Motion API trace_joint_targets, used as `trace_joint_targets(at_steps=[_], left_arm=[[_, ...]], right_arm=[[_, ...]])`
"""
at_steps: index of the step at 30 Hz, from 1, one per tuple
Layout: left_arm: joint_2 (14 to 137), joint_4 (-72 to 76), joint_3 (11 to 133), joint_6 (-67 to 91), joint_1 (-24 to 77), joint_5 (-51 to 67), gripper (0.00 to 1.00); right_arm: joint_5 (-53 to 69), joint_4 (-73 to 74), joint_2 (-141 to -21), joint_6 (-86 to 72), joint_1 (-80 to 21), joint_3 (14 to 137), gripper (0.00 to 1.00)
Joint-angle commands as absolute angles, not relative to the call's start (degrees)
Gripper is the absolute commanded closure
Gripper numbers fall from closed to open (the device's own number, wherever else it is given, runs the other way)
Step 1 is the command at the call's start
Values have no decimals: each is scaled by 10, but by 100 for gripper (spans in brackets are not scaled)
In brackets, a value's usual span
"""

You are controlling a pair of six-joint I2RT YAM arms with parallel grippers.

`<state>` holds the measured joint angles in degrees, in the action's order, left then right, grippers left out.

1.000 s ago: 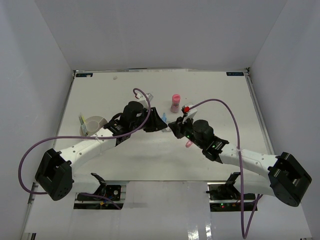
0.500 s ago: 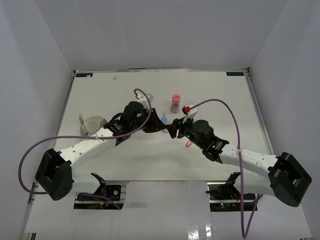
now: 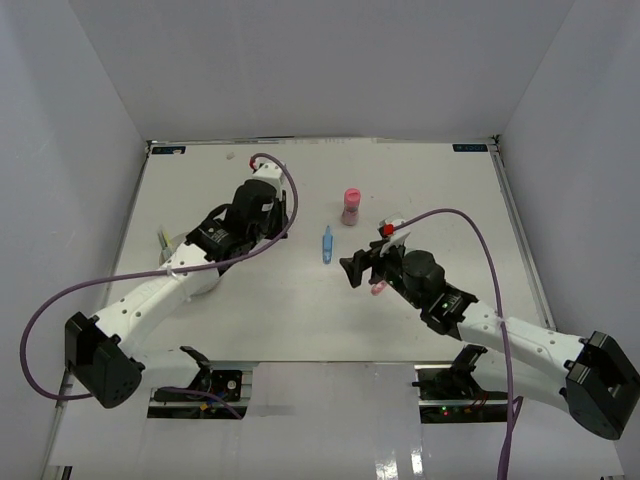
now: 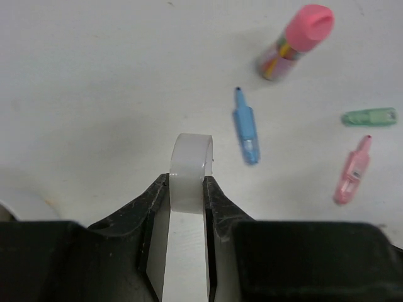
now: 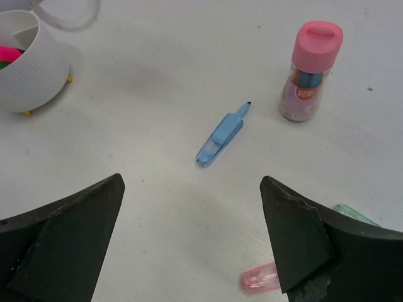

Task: Sort the stationery into containers
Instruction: Place the stationery in the storage box.

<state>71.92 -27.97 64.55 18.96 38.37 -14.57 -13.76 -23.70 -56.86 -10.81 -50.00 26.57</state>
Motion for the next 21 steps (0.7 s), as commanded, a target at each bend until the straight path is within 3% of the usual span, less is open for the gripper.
trace_joint_targets(at_steps=[1,10,21], left_arm=[[694,-365,685,120,350,-236,100],[711,-464,747,-24,231,-260,100],[759,-512,763,-195,200,-241,100]], right_arm=[[-159,-226,-541,-87,-502,252,7],[-165,-200,-508,-71,-502,233,9],[-170,-201,-504,-62,-502,219,9]])
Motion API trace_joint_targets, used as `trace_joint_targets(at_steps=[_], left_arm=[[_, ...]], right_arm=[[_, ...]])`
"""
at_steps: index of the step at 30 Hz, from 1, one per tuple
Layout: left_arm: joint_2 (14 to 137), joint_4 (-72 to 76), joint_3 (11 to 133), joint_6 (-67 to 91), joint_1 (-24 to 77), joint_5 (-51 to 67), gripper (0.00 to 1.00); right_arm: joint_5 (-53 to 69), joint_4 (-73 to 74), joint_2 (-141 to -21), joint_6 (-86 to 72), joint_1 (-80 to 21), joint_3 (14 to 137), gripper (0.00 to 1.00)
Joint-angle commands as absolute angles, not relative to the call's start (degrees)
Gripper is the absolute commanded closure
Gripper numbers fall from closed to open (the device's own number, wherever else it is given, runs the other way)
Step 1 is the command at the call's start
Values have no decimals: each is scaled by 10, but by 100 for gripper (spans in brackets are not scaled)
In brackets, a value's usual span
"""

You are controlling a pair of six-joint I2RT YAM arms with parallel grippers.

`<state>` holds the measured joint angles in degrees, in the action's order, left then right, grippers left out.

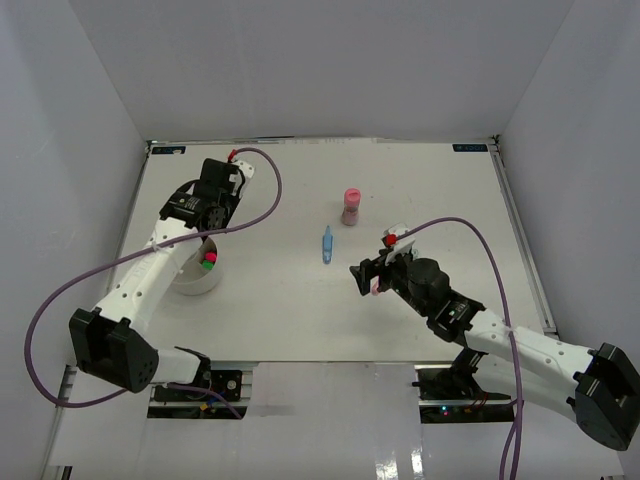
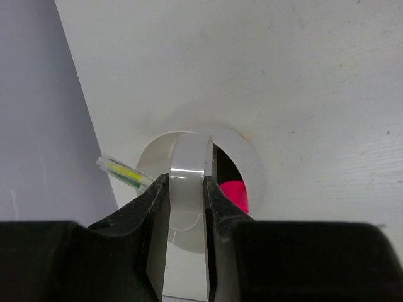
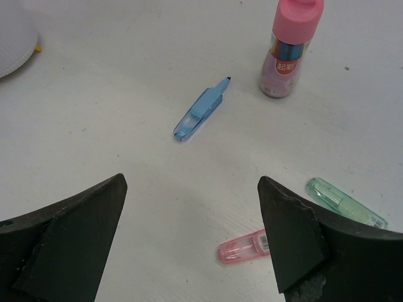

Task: Sort the stationery into containers
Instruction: Place the stationery in the storage box.

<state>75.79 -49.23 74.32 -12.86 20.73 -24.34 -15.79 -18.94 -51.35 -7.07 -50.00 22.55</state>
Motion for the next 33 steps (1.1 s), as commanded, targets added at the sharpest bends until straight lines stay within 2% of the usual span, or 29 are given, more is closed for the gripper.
trace_joint_targets(at_steps=[1,11,18,22,26,33], left_arm=[[760,-510,764,-202,188,-238,100],[764,-532,754,-207,159,-201,100],[635,-595,715,-194,159,-200,100],[607,-577,689,-219,159,-226,100],[629,-534,660,-274,158,-234,100],[703,-493,690,-353,152,-258,100]], right_arm=[[-171,-202,-502,-62,-502,217,9],[-187,-206,-490,-63,-497,207,9],[-188,-212,-483,-66,-494,203,9],[-179,-213,-488,-69,-493,205,9],[-182,-213,-483,-71,-493,201,9],[-185,-217,-480,-72,-493,196,9]])
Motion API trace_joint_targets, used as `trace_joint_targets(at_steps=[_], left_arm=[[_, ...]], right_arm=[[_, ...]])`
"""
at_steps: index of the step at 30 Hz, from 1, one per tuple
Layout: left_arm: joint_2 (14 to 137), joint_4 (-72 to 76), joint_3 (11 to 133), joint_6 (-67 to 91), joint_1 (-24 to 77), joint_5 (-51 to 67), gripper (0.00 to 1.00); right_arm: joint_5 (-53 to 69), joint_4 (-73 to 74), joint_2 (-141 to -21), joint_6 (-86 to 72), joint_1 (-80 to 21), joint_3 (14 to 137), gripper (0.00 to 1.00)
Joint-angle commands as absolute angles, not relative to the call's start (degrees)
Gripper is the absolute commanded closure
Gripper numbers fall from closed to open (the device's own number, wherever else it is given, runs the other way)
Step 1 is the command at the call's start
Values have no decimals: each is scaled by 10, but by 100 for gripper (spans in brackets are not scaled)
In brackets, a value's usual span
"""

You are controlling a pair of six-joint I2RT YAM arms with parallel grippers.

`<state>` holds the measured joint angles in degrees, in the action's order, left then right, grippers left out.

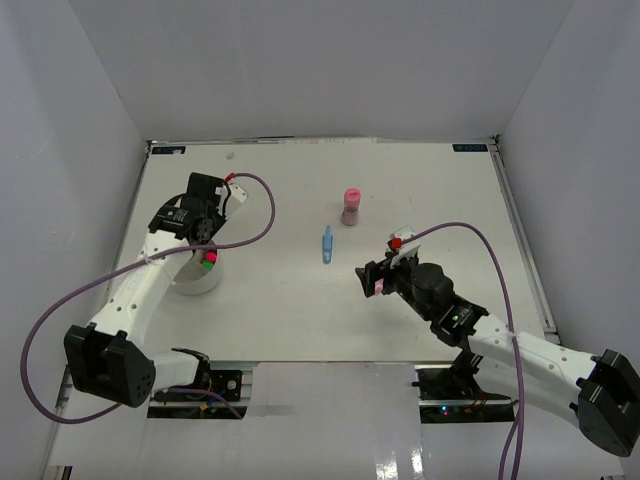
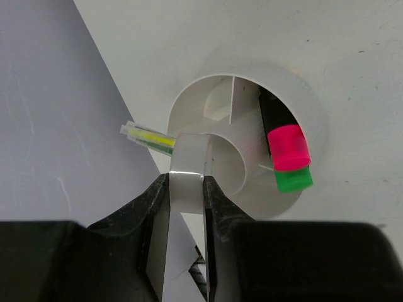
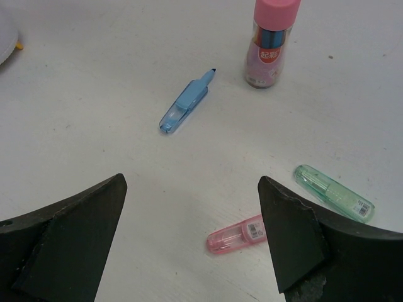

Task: Sort the stationery into containers
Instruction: Place the stationery in the storage box.

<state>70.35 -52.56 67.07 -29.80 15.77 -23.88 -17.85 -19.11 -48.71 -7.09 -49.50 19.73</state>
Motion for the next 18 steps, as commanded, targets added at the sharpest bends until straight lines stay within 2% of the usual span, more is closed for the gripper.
trace_joint_targets(at_steps=[1,5,18], left_arm=[[707,-487,693,-364,150,-256,100],[724,-469,694,-424,142,-244,94],[772,-464,684,-518,127,-197,88]], right_arm=[[-185,-218,-481,-71,-492,195,9],[-185,-218,-480,-70,-491,195,9],[-185,-221,-479,-69,-490,191,9]])
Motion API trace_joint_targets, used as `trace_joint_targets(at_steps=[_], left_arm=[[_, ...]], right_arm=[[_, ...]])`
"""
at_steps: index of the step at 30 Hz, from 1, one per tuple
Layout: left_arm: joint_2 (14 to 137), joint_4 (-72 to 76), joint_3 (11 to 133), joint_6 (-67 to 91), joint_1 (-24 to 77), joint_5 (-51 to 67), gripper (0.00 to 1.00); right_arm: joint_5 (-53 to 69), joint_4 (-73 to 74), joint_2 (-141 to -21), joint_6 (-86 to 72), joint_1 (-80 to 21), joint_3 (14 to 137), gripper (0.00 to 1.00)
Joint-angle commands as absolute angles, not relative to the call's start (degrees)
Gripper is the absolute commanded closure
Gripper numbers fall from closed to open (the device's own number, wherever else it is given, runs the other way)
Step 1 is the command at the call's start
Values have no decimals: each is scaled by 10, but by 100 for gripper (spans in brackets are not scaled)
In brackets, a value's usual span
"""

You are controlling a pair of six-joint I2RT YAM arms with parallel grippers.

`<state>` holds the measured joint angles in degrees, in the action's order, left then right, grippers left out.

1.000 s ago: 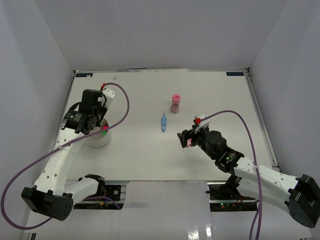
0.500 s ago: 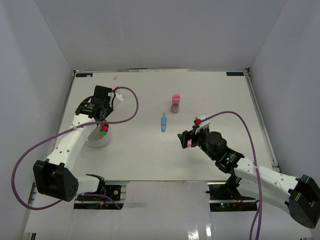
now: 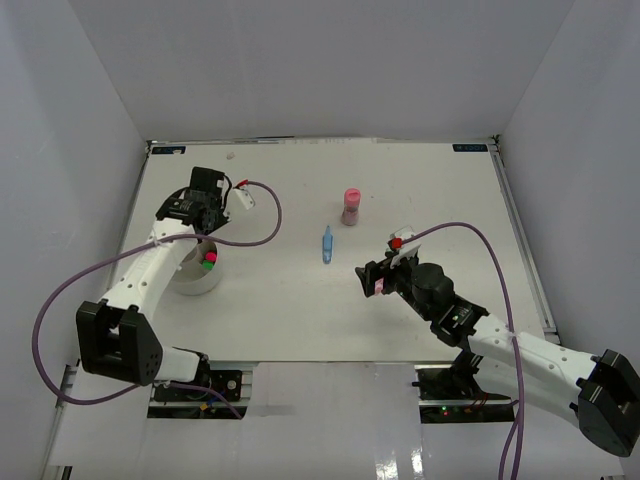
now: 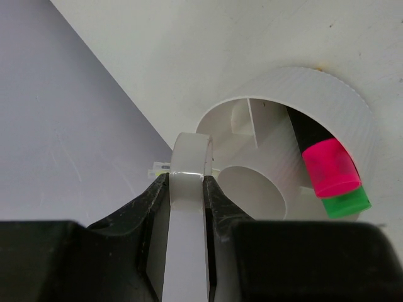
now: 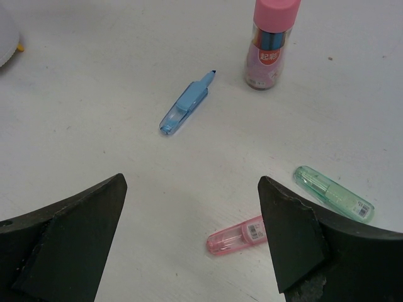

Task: Sort the stationery into containers
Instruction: Place the stationery in the storage box.

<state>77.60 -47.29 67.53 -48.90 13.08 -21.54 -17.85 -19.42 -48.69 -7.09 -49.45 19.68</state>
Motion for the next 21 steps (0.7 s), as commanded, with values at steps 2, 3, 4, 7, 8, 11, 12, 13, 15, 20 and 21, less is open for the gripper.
trace_joint_targets(at_steps=[2,3,4,7,8,11,12,13,15,20,21], left_arm=[[777,-457,681,-522,126,-188,86],[780,-461,682,-526,126,-184,85],[785,-466,682,-526,126,-181,84],[793,-460,670,-532,126,-181,82],[798,-457,667,-533,125,-183,81],[805,-459,666,-533,124,-185,80],[809,-463,669,-533,122,-186,79],[812,-467,671,-533,123,-188,79],[816,-464,668,-533,121,-192,77],[818,-457,655,-533,116,-195,74],[819,-457,652,-533,115,-197,73]], right_arm=[[-185,-221,-479,-69,-490,191,9],[-185,-221,-478,-69,-490,190,9],[-185,-222,-479,-69,-490,191,9],[-185,-222,-478,-69,-489,190,9],[-186,-222,-478,-69,-489,190,9],[-187,-222,-478,-69,-489,189,9],[-187,-222,-478,-69,-489,189,9],[-187,-222,-478,-69,-488,189,9],[-186,-222,-478,-69,-488,189,9],[-187,-223,-479,-69,-488,189,9],[-186,-223,-477,-69,-488,188,9]])
